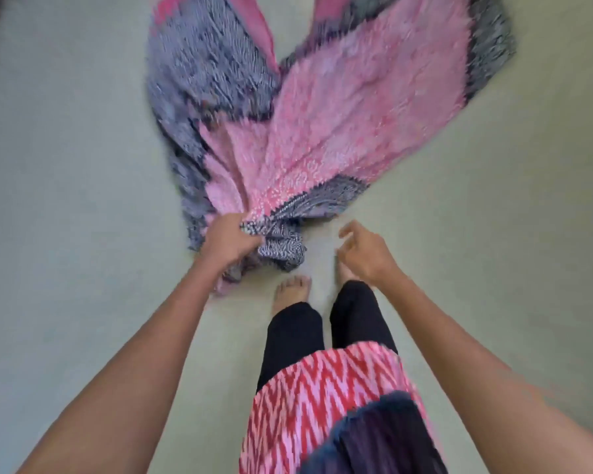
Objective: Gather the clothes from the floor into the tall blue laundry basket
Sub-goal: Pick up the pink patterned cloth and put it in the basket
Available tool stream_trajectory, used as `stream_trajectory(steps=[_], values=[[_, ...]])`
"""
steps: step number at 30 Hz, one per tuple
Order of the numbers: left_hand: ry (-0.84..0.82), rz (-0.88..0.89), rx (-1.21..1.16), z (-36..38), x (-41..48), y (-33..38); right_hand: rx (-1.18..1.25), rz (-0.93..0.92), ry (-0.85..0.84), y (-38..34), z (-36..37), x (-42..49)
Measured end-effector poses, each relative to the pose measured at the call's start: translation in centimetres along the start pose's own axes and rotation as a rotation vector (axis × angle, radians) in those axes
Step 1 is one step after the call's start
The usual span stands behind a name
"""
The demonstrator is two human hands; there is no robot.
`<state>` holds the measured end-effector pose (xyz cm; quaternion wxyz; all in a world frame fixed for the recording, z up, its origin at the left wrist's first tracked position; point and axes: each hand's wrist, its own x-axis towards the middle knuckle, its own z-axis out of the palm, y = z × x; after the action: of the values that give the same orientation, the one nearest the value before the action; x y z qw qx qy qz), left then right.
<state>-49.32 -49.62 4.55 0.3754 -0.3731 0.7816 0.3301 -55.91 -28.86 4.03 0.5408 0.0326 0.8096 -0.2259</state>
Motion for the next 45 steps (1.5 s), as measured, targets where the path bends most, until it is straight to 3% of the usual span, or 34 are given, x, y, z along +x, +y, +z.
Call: stream_trajectory(steps=[4, 7, 13, 16, 19, 21, 24, 28, 30, 36, 40, 43, 45], values=[[0.164, 0.119, -0.209, -7.4, -11.4, 4.4, -0.065, -0.020, 0.101, -3.0, -3.1, -10.7], [0.156, 0.227, -0.300, -11.1, -18.8, 7.5, -0.046, -0.051, 0.146, -5.1, -4.6, -18.1], [-0.039, 0.696, -0.258, -16.8, -34.0, 13.8, 0.125, -0.256, 0.403, -9.5, -9.3, -34.4], [-0.206, 0.819, -0.369, -17.2, -40.1, 16.4, 0.248, -0.327, 0.457, -10.2, -10.0, -40.0], [-0.368, 0.922, -0.450, -17.1, -44.4, 19.0, 0.423, -0.278, 0.487, -9.7, -11.7, -44.9], [-0.481, 0.945, -0.500, -17.2, -46.5, 20.2, 0.653, -0.268, 0.547, -7.8, -12.4, -48.3], [-0.506, 1.016, -0.197, -16.9, -47.0, 21.3, 0.973, -0.271, 0.630, -4.4, -12.2, -52.7], [-0.730, 1.063, 0.233, -10.6, -49.9, 23.5, 1.253, -0.275, 0.799, 1.0, -12.3, -58.5], [-0.770, 1.047, 0.305, -6.2, -51.6, 24.3, 1.288, -0.280, 0.889, 3.5, -11.9, -61.0], [-1.031, 0.929, 0.140, 7.1, -61.7, 24.6, 1.478, -0.242, 1.224, 14.4, -7.5, -69.7], [-1.124, 0.854, 0.034, 13.5, -69.3, 23.1, 1.724, -0.497, 1.199, 21.6, -2.0, -75.0], [-1.243, 0.809, 0.072, 18.9, -76.1, 21.8, 1.687, -0.483, 1.261, 29.1, 5.0, -79.0], [-1.332, 0.805, 0.101, 21.9, -80.6, 21.1, 1.578, -0.322, 1.270, 32.8, 10.3, -80.5]])
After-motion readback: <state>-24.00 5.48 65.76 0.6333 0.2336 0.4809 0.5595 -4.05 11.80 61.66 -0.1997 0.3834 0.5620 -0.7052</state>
